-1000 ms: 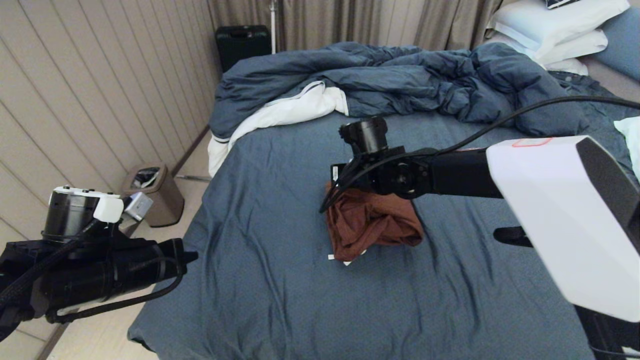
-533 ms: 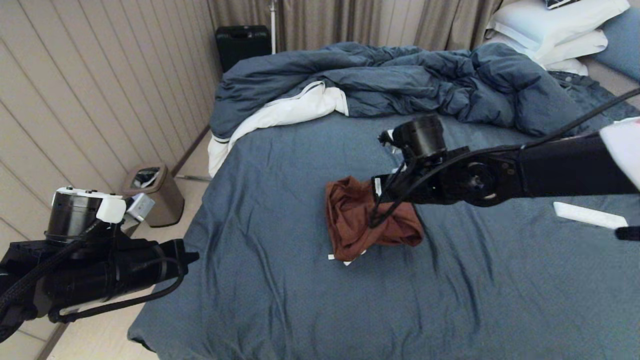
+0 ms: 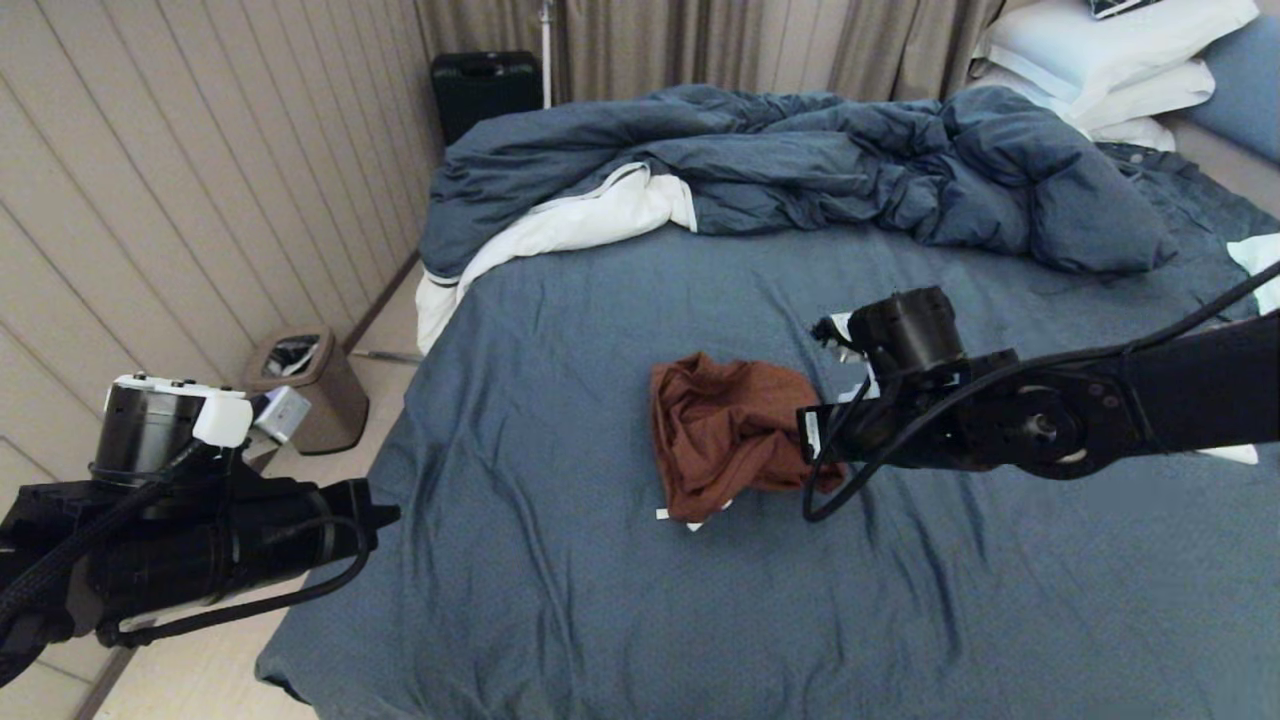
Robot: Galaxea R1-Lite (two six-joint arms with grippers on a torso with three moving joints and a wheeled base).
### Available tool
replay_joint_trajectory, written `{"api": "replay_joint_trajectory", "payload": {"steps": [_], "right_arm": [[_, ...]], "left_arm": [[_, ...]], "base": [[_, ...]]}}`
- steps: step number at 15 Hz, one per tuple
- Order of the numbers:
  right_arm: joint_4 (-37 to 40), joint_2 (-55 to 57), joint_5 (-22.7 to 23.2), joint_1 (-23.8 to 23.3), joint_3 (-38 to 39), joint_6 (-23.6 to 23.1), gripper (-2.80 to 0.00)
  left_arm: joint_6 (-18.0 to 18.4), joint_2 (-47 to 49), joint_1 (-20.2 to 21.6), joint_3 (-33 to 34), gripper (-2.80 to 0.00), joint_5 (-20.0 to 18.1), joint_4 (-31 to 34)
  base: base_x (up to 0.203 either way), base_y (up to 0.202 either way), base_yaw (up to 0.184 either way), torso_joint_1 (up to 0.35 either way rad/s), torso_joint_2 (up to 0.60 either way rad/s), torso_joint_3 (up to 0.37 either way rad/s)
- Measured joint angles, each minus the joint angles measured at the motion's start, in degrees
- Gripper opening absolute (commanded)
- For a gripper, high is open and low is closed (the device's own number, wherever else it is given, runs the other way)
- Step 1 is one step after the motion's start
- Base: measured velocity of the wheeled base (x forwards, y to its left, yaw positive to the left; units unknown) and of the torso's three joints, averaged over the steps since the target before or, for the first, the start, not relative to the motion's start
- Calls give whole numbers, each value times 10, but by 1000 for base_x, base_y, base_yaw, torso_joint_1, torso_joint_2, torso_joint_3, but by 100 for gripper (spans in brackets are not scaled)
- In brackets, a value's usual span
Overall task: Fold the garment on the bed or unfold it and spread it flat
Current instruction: Fold the brown shorts
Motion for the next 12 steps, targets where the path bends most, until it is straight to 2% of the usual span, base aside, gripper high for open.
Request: {"api": "replay_joint_trajectory", "payload": {"steps": [5, 12], "right_arm": [[-54, 77, 0, -16, -4, -1, -280], [-54, 159, -7, -5, -125, 18, -280]], "left_arm": [[0, -1, -2, 1, -280, 0, 0], [0, 2, -5, 1, -280, -2, 0]], "base": [[0, 0, 0, 0, 0, 0], [0, 0, 0, 0, 0, 0]]}}
